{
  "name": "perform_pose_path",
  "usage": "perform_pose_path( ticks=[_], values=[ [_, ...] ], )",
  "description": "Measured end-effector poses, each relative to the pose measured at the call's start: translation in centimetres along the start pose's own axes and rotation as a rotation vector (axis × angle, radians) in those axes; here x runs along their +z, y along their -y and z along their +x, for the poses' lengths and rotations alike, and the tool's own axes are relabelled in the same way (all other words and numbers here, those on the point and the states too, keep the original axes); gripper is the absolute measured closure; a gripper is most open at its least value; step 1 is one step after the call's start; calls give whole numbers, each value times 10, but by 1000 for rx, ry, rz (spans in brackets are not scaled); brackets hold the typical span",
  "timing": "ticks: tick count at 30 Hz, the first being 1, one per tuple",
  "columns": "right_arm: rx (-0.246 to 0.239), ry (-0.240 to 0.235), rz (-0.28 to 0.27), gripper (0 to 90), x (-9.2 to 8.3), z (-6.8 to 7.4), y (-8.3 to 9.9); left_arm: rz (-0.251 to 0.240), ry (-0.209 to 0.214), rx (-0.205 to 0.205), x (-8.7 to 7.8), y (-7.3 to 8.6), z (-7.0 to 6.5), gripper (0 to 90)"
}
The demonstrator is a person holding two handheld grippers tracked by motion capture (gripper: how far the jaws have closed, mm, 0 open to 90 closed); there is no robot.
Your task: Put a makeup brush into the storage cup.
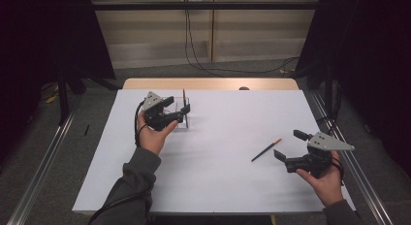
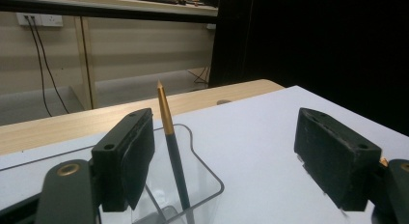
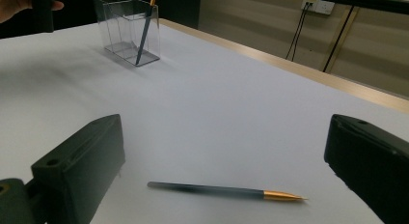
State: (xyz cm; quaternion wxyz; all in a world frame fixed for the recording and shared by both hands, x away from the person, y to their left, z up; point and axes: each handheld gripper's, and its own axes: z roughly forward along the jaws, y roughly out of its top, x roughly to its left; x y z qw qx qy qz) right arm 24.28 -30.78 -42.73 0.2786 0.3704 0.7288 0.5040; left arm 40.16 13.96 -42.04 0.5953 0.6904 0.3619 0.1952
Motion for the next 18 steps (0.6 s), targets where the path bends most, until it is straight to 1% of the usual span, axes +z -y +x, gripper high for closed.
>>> perform_pose_path(
  ticks=[3, 4, 5, 6, 7, 8, 9, 10, 11, 12, 13, 14, 15, 16, 17, 18],
  values=[
    [0, -5, 2, 1, 0, 0, 0, -11, 22, 5, -2, 2, 1, 205],
    [0, -5, -1, 1, 0, 0, 0, -11, 24, 10, -3, 3, 2, 200],
    [0, -7, -1, 1, 0, 0, 0, -19, 26, 4, -3, 4, 1, 192],
    [-1, -5, -2, 1, 1, 0, 0, -12, 23, 3, -4, 4, 1, 187],
    [-2, -5, 2, 0, 1, 0, 0, -8, 37, 24, -6, 5, 3, 181],
    [-2, -5, 4, 1, 1, 0, 1, -21, 39, 9, -5, 6, 2, 175],
    [-2, -7, 4, 0, 1, 0, 1, -15, 39, 14, -7, 6, 2, 173],
    [-3, -3, 6, 1, 1, 0, 1, -3, 47, 37, -8, 6, 3, 170],
    [-3, -3, 7, 1, 2, 0, 1, -4, 41, 29, -9, 7, 2, 164],
    [-3, 0, 7, 1, 2, 0, 1, -11, 52, 17, -9, 6, 1, 161],
    [-3, -5, 6, 1, 2, 0, 1, -8, 64, 26, -10, 6, 2, 161],
    [-3, -2, 7, 0, 2, 0, 1, 7, 58, 37, -12, 5, 2, 159],
    [-1, 0, 9, 1, 2, 0, 1, -4, 71, 26, -12, 5, 1, 156],
    [0, -7, 8, 0, 2, -1, 1, 5, 62, 33, -13, 5, 1, 156],
    [9, 0, 7, 0, 2, 0, 1, 0, 68, 27, -13, 5, 0, 156],
    [1, -1, 7, 0, 3, 0, 2, 2, 74, 33, -14, 5, 0, 155]
  ],
)
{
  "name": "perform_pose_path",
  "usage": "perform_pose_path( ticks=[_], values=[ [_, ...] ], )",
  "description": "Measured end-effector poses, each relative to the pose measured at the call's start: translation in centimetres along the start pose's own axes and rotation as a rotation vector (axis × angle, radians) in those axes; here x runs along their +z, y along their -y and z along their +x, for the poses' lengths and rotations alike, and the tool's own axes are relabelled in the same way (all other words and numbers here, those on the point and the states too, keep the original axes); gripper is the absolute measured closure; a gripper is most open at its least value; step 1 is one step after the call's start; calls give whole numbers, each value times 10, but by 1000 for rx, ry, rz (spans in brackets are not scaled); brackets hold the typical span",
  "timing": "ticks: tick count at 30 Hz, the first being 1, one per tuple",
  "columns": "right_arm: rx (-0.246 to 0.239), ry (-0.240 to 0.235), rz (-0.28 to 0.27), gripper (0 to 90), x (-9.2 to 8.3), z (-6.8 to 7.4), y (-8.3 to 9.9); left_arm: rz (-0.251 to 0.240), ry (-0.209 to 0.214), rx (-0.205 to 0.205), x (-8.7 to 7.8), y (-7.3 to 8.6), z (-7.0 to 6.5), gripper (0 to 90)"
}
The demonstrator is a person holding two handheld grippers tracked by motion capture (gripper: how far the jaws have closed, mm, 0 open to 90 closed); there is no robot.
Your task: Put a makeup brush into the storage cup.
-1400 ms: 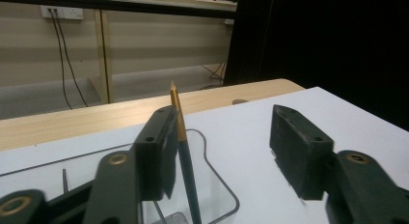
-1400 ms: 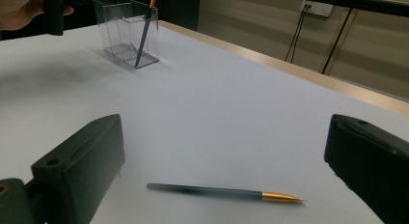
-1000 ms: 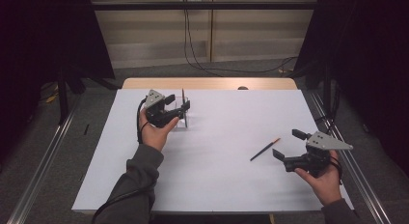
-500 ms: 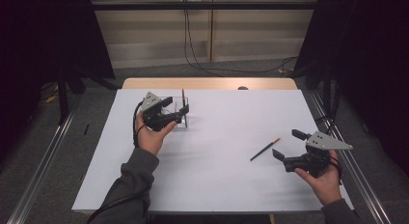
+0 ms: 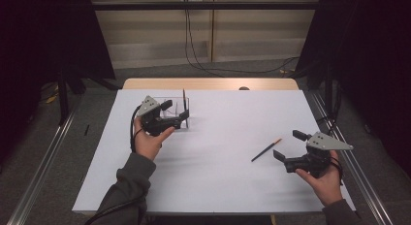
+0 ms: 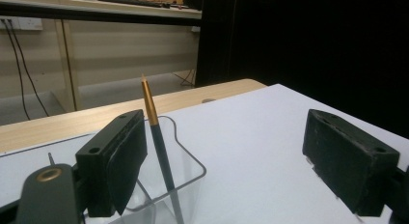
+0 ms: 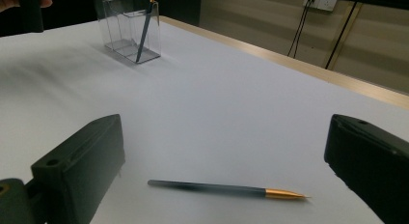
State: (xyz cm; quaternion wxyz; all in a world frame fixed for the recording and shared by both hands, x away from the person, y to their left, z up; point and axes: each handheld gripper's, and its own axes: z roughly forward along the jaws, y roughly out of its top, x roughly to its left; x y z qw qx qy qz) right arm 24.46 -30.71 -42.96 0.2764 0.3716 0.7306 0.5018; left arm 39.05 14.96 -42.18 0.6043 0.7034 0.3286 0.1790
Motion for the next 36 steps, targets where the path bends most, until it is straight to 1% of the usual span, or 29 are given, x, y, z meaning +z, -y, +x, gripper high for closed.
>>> perform_pose_path(
  ticks=[1, 3, 4, 5, 6, 7, 8, 9, 11, 12, 13, 14, 15, 16, 18, 19, 20, 22, 24, 26, 27, 28, 30, 31, 32, 33, 34, 35, 36],
  values=[
    [6, -3, 1, 0, 0, 0, 0, -11, 7, -20, 0, 0, -1, 154],
    [5, -3, -1, 1, 0, 0, 0, 0, 12, -15, -2, 0, -1, 153],
    [6, -6, 0, 1, 0, 0, 0, -6, 9, -30, -2, 1, -2, 151],
    [3, -6, 0, 1, 0, 0, 0, 13, 13, -11, -3, 1, -1, 151],
    [4, -3, 2, 1, 0, 0, 0, 7, 12, -21, -3, 2, -2, 148],
    [5, -4, 3, 1, 0, 0, 0, 17, 20, -12, -4, 2, -1, 146],
    [4, -4, 4, 0, 0, 0, 0, 14, 23, -26, -5, 2, -2, 145],
    [5, -5, 5, 1, 0, 0, 0, 9, 28, -23, -5, 3, -2, 141],
    [9, -1, 5, 1, 1, 0, 0, 23, 44, -10, -8, 4, -1, 138],
    [6, -2, 7, 1, 1, 0, 0, 3, 50, -27, -7, 4, -2, 135],
    [7, 0, 8, 1, 1, 0, 1, 12, 44, -23, -8, 5, -2, 129],
    [5, -5, 10, 1, 1, 0, 1, 25, 56, -8, -10, 5, 0, 123],
    [4, -5, 11, 0, 1, 0, 1, 16, 51, -21, -10, 6, -1, 122],
    [7, -7, 6, 1, 2, 0, 1, 34, 44, -7, -12, 6, 0, 120],
    [2, -10, 7, 1, 2, 0, 1, 21, 49, -26, -13, 7, -1, 115],
    [5, -5, 6, 1, 2, 0, 1, 25, 47, -24, -14, 7, -1, 111],
    [6, -7, 9, 1, 2, 0, 1, 25, 62, -26, -15, 7, -1, 107],
    [5, -5, 13, 1, 2, 0, 1, 33, 57, -19, -16, 7, -1, 99],
    [4, -7, 15, 1, 2, 0, 1, 29, 51, -33, -18, 8, -1, 91],
    [3, -7, 10, 1, 2, 0, 1, 30, 56, -37, -20, 9, -1, 84],
    [4, -6, 12, 1, 2, 0, 1, 37, 54, -26, -21, 9, 0, 82],
    [5, -8, 15, 1, 2, 0, 1, 29, 65, -30, -22, 9, 0, 80],
    [5, -7, 16, 1, 2, 0, 2, 34, 70, -32, -24, 10, 0, 78],
    [5, -7, 16, 1, 2, 0, 2, 42, 57, -14, -26, 10, 1, 77],
    [6, -7, 17, 1, 2, 0, 2, 40, 56, -20, -26, 11, 0, 77],
    [5, -8, 16, 1, 2, 0, 2, 33, 73, -22, -27, 12, 0, 73],
    [5, -7, 17, 1, 3, 0, 2, 38, 71, -13, -29, 12, 1, 70],
    [5, -4, 20, 1, 3, 0, 2, 38, 55, -18, -30, 11, 0, 70],
    [2, -4, 19, 1, 3, 0, 2, 29, 66, -22, -31, 12, 0, 70]
  ],
)
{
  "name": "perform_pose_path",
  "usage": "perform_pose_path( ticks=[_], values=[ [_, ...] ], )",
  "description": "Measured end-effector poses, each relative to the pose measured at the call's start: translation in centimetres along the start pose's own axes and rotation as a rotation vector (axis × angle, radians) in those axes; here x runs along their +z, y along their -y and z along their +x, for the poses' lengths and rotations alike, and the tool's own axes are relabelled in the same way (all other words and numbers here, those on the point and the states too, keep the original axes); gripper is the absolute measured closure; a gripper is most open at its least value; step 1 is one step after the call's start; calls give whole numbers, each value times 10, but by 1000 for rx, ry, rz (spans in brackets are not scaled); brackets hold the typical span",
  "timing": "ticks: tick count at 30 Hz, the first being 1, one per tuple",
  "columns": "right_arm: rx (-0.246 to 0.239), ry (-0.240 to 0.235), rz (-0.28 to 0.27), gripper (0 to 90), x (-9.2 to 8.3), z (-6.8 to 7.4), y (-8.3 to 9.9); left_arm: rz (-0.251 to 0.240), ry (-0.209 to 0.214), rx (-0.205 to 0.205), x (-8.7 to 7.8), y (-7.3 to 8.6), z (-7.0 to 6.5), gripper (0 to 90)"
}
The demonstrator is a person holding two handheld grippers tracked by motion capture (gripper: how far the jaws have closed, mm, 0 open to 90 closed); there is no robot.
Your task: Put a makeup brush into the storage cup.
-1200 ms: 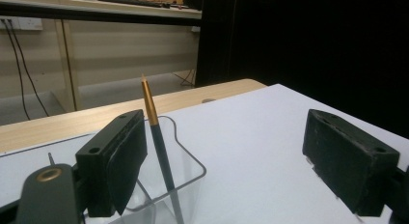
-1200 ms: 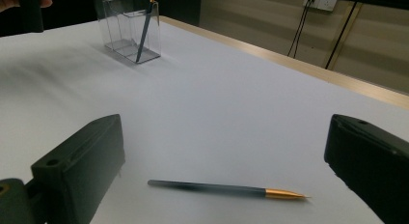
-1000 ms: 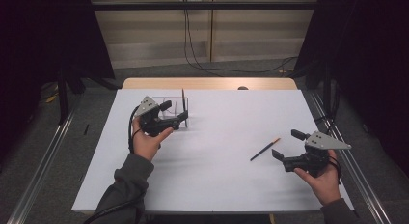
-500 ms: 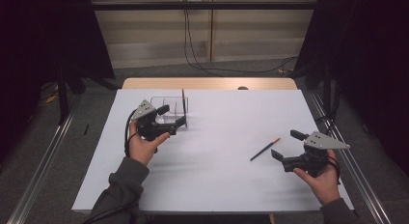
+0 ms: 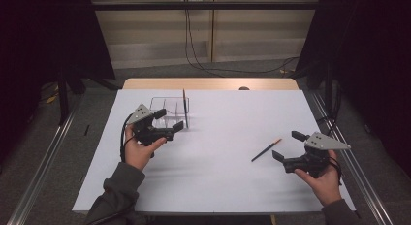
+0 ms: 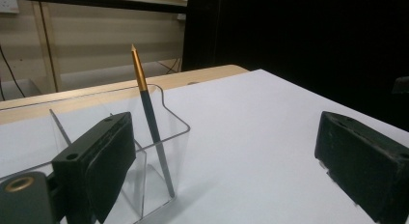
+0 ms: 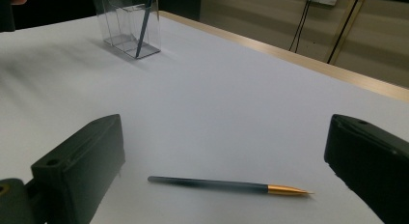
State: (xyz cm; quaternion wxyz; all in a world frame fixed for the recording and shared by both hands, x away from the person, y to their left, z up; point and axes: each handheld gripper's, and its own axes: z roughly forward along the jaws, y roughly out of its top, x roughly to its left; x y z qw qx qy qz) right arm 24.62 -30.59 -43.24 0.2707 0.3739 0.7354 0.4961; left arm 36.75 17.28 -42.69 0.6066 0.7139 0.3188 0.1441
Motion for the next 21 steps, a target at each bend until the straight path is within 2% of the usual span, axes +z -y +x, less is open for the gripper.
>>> perform_pose_path(
  ticks=[1, 2, 8, 10, 11, 12, 14, 15, 16, 18, 19, 21],
  values=[
    [1, -5, 0, 1, 0, 0, 0, 0, 3, 4, -1, 0, 0, 70],
    [-2, 0, 2, 1, 1, 0, 0, -2, -16, -2, -2, 0, -1, 68],
    [0, -8, 12, 1, 3, 0, 2, -7, -1, 11, -5, 3, 0, 59],
    [4, -8, 19, 1, 3, 1, 2, -17, 7, -2, -5, 3, -2, 53],
    [4, -9, 20, 1, 3, 1, 2, -5, -10, 14, -5, 3, -3, 52],
    [1, -6, 19, 1, 3, 1, 2, 7, -6, 26, -6, 3, -3, 51],
    [2, -12, 24, 1, 3, 1, 3, 0, -8, 17, -6, 3, -4, 49],
    [7, -11, 26, 1, 3, 1, 3, -2, 11, 24, -7, 3, -3, 48],
    [7, -7, 26, 1, 4, 0, 3, -4, 14, 21, -7, 3, -3, 47],
    [15, 1, 35, 1, 3, 0, 3, -7, 0, 13, -8, 3, -3, 44],
    [15, 1, 35, 1, 3, -1, 4, -15, 14, 9, -7, 4, -3, 43],
    [14, 5, 44, 2, 3, -2, 4, -2, -3, 23, -9, 3, -3, 39]
  ],
)
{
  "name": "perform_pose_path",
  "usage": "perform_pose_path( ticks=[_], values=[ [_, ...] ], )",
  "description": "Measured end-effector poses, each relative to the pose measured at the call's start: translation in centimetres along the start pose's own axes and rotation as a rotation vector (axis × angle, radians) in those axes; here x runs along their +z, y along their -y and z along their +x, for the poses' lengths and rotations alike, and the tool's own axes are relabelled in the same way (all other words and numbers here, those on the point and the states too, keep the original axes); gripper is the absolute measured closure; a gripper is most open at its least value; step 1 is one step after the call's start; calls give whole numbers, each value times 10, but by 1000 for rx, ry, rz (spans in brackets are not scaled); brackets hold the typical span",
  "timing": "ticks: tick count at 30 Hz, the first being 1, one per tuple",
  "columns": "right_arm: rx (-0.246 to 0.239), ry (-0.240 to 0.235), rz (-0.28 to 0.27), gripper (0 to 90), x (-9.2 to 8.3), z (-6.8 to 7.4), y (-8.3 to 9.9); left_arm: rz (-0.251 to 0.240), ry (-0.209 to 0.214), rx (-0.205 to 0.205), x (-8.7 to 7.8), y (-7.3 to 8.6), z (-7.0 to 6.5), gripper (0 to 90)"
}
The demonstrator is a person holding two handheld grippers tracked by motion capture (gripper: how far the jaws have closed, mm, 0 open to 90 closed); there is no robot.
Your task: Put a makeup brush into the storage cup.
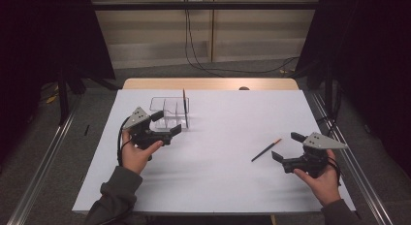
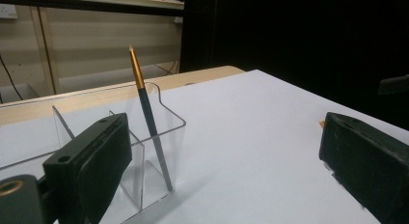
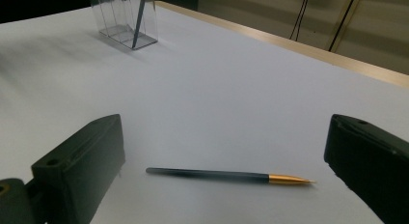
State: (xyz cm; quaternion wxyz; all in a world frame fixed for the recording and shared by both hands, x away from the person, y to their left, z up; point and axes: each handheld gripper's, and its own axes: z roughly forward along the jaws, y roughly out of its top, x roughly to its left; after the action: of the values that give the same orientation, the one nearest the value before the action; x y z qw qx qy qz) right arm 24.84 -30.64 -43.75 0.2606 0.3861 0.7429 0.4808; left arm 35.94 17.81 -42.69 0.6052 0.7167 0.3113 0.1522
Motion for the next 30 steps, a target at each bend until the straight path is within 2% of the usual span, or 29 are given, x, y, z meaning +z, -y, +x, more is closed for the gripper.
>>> perform_pose_path(
  ticks=[1, 2, 6, 8, 9, 11, 12, 13, 16, 17, 18, 20, 21, 23, 24, 26, 29, 30],
  values=[
    [4, 3, 0, 4, 0, 0, 0, -5, 12, -3, 0, 0, 1, 39],
    [8, 4, 4, 6, 0, 0, 1, -19, 7, -16, 0, -1, 0, 38],
    [14, 6, 18, 8, 2, -1, 1, -23, 4, -19, -1, -1, 0, 28],
    [16, 9, 22, 8, 3, 0, 2, -11, 26, -14, -2, -1, 2, 17],
    [18, 11, 27, 9, 4, 0, 2, -24, 11, -27, -1, 0, 1, 13],
    [15, 10, 35, 9, 6, 1, 2, -28, 18, -32, -2, 0, 2, 7],
    [11, 1, 33, 9, 7, 1, 2, -25, 19, -19, -3, 0, 2, 3],
    [8, 3, 34, 9, 8, 2, 2, -29, 39, -11, -3, 0, 3, 0],
    [7, 1, 38, 9, 9, 3, 2, -20, 22, 0, -5, 0, 3, 0],
    [6, -2, 36, 9, 10, 3, 2, -22, 19, -7, -5, 0, 3, 0],
    [8, -4, 36, 9, 10, 3, 2, -30, 45, -21, -5, 1, 3, 0],
    [9, 4, 42, 9, 11, 3, 2, -27, 33, -4, -7, 2, 2, 0],
    [12, 3, 47, 12, 11, 3, 3, -28, 50, -10, -7, 2, 2, 0],
    [17, 6, 55, 14, 13, 2, 4, -33, 48, 3, -8, 2, 3, 0],
    [17, 5, 59, 18, 13, 2, 4, -21, 50, 16, -9, 2, 4, 0],
    [19, 10, 65, 18, 15, 2, 5, -21, 53, 5, -9, 2, 4, 0],
    [24, 13, 68, 18, 17, 1, 4, -16, 44, 18, -10, 3, 5, 0],
    [22, 12, 68, 18, 18, 1, 4, -16, 53, 11, -10, 3, 5, 0]
  ],
)
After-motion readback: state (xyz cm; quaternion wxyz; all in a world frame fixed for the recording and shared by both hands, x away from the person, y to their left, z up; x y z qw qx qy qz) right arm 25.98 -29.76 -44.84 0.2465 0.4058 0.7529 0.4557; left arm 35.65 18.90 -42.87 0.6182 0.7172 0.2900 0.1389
